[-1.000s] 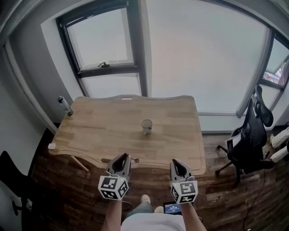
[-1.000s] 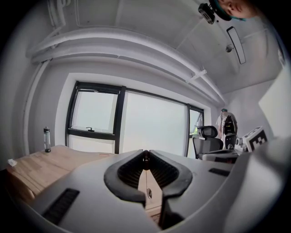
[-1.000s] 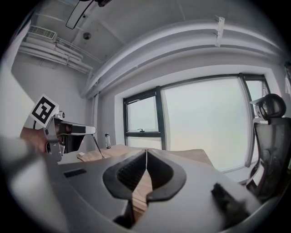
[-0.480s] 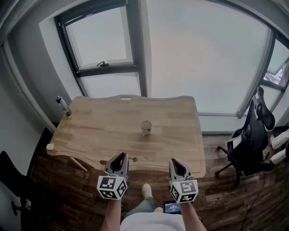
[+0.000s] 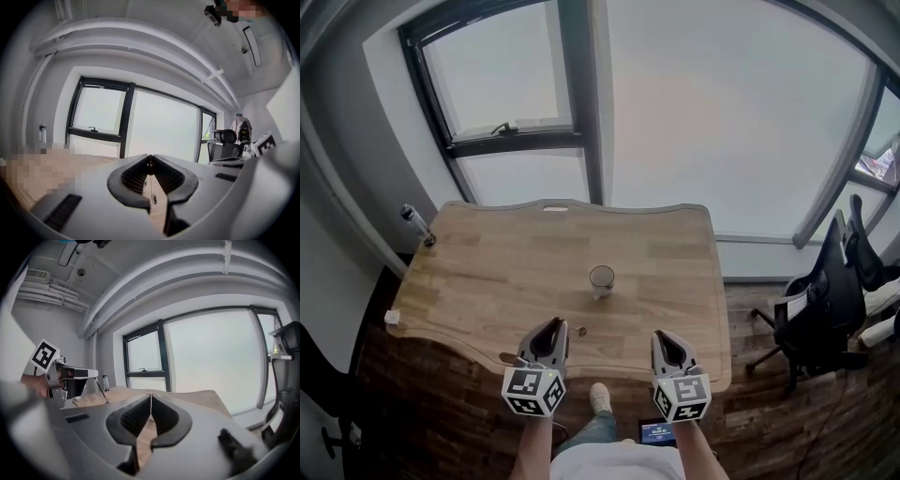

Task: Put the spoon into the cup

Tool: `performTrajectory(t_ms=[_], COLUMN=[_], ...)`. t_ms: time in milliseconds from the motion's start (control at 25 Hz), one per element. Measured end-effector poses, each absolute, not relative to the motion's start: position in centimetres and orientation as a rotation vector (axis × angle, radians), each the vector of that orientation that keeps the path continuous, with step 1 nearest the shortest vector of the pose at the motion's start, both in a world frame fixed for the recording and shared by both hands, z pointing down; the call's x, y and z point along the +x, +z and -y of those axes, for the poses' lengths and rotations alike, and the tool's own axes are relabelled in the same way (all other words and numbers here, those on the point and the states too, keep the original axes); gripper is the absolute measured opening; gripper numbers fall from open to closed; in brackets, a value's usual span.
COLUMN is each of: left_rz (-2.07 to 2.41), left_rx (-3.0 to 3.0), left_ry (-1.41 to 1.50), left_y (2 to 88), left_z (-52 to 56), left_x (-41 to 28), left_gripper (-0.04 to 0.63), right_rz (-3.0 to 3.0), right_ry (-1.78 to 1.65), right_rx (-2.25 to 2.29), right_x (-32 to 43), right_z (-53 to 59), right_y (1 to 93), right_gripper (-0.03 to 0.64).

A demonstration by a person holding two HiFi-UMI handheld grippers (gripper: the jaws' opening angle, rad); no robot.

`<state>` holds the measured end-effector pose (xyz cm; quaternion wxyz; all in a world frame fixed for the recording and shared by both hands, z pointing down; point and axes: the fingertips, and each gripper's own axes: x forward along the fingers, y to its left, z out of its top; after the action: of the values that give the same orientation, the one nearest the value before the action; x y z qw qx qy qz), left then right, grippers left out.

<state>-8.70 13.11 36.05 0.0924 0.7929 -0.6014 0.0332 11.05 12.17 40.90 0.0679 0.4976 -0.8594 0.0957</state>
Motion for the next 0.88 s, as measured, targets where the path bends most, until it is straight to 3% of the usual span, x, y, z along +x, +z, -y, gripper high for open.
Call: performTrajectory(t_ms=[880], left_rz=[1.503], left_rx=[2.42], left_ry=[0.103], left_y=[40.5], left_z=[6.9], left_x=[-10.1], left_gripper=[0.049], right_rz=[2.388], right_ry=[0.368], right_rx=[1.599], right_x=[6.1], right_z=[5.6], right_y=[46.7], right_gripper=[0.032])
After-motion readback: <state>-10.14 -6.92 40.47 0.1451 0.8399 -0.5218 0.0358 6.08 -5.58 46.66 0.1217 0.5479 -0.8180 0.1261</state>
